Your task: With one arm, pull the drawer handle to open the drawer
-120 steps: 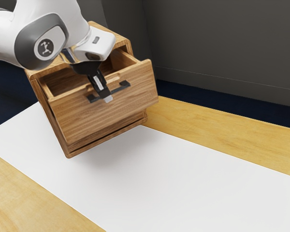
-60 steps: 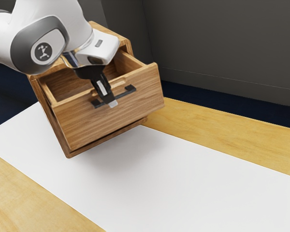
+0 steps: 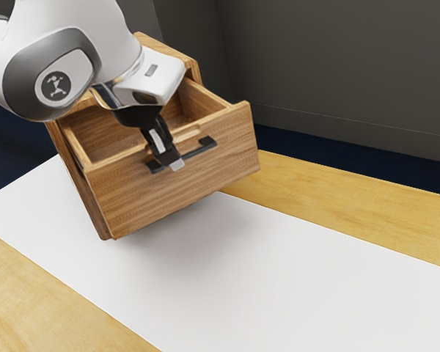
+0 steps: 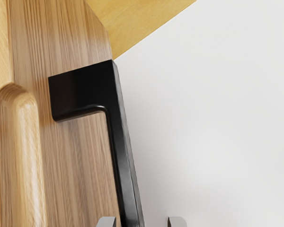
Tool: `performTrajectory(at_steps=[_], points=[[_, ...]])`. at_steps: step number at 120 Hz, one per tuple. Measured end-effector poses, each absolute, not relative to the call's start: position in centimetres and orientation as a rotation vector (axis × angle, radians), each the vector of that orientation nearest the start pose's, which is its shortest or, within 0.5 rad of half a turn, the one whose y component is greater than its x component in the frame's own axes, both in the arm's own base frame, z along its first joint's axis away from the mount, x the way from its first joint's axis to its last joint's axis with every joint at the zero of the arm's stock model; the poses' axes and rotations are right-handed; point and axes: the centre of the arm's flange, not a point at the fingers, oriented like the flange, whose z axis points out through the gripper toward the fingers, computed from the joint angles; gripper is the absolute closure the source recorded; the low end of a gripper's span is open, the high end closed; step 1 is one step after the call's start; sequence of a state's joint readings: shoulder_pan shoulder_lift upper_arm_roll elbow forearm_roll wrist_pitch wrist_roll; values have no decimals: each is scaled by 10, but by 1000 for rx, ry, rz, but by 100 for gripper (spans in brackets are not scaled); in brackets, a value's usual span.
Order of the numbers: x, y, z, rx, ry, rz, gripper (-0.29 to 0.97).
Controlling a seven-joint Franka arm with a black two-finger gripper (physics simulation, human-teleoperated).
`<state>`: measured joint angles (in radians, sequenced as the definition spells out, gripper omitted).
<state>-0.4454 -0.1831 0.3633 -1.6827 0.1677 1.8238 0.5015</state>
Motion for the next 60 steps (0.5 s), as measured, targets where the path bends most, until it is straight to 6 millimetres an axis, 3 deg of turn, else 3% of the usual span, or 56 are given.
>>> performTrajectory(at_steps=[19,36,49,60], points=[[519,-20,690,-2812,879,-428,62],[506,-30,703,-2796,883,-459,62],[469,-50,740,-2740,901,-532,56],[402,-63,803,-2651,905,-634,37]])
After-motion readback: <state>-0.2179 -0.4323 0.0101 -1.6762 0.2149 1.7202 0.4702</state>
